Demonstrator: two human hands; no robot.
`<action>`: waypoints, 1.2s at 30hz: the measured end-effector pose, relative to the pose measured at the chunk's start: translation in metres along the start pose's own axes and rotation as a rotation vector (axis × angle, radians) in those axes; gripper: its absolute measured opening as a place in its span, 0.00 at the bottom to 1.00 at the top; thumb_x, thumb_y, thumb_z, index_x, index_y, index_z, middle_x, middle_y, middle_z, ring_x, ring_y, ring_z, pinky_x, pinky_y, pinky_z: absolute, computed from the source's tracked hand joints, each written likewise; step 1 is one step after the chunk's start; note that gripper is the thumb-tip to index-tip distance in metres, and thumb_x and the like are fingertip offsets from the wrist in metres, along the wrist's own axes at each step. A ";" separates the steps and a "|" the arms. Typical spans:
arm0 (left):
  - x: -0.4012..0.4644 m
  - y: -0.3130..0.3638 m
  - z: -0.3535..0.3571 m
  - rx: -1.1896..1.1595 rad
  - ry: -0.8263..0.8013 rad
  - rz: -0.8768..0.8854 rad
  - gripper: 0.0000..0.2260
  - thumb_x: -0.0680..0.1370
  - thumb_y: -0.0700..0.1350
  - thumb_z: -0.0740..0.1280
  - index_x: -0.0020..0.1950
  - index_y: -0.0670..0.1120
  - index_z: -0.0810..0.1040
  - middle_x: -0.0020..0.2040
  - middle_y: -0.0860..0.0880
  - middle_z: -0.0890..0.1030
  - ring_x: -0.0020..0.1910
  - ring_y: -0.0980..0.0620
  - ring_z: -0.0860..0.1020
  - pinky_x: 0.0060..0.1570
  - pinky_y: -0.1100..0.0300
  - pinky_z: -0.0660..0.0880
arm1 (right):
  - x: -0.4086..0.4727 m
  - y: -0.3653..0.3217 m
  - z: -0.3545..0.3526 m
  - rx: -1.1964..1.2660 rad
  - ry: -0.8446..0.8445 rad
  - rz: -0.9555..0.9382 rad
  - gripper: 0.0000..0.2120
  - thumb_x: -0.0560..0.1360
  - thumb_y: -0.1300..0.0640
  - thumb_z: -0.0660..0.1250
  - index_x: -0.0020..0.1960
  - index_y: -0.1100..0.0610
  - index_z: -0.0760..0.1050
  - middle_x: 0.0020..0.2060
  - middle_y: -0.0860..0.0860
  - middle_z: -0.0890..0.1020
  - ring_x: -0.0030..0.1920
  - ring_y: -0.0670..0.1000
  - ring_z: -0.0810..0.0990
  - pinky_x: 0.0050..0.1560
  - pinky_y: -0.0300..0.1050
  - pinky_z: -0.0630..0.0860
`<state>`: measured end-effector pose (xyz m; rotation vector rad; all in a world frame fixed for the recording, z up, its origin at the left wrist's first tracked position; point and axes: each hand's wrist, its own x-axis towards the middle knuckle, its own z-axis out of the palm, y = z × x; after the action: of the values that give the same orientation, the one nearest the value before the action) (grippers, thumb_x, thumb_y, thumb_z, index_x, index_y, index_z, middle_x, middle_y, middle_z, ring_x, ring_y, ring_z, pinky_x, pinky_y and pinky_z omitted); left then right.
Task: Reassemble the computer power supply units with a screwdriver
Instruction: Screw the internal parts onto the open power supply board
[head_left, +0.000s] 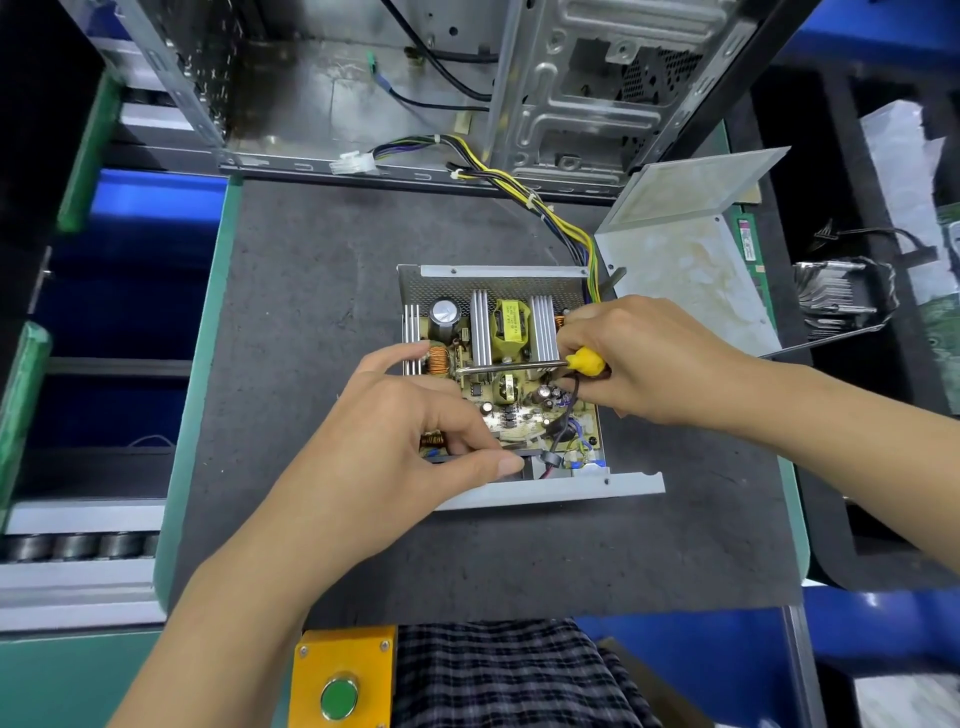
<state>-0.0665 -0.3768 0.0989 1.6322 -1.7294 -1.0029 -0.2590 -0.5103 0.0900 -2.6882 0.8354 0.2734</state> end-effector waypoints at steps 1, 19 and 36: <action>0.000 0.000 0.000 0.002 -0.002 0.003 0.13 0.68 0.57 0.70 0.34 0.49 0.84 0.29 0.55 0.76 0.38 0.58 0.77 0.73 0.64 0.55 | 0.000 0.000 0.000 0.013 0.003 0.011 0.08 0.73 0.54 0.69 0.40 0.52 0.70 0.36 0.44 0.69 0.37 0.49 0.66 0.33 0.45 0.57; 0.004 0.007 -0.008 0.033 -0.051 -0.003 0.12 0.70 0.57 0.68 0.42 0.51 0.87 0.36 0.57 0.82 0.43 0.59 0.78 0.66 0.70 0.62 | -0.019 -0.001 -0.017 0.077 0.229 -0.026 0.04 0.68 0.62 0.71 0.42 0.55 0.80 0.36 0.47 0.76 0.39 0.55 0.77 0.32 0.46 0.70; 0.073 0.027 -0.008 0.126 -0.068 0.162 0.08 0.72 0.44 0.76 0.45 0.57 0.83 0.41 0.61 0.80 0.46 0.64 0.75 0.61 0.57 0.60 | -0.034 0.011 -0.019 0.531 0.414 -0.200 0.09 0.72 0.64 0.69 0.49 0.55 0.83 0.40 0.44 0.83 0.35 0.41 0.80 0.36 0.39 0.76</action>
<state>-0.0837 -0.4506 0.1188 1.5192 -1.9709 -0.8978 -0.2908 -0.5080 0.1148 -2.3123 0.6201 -0.4989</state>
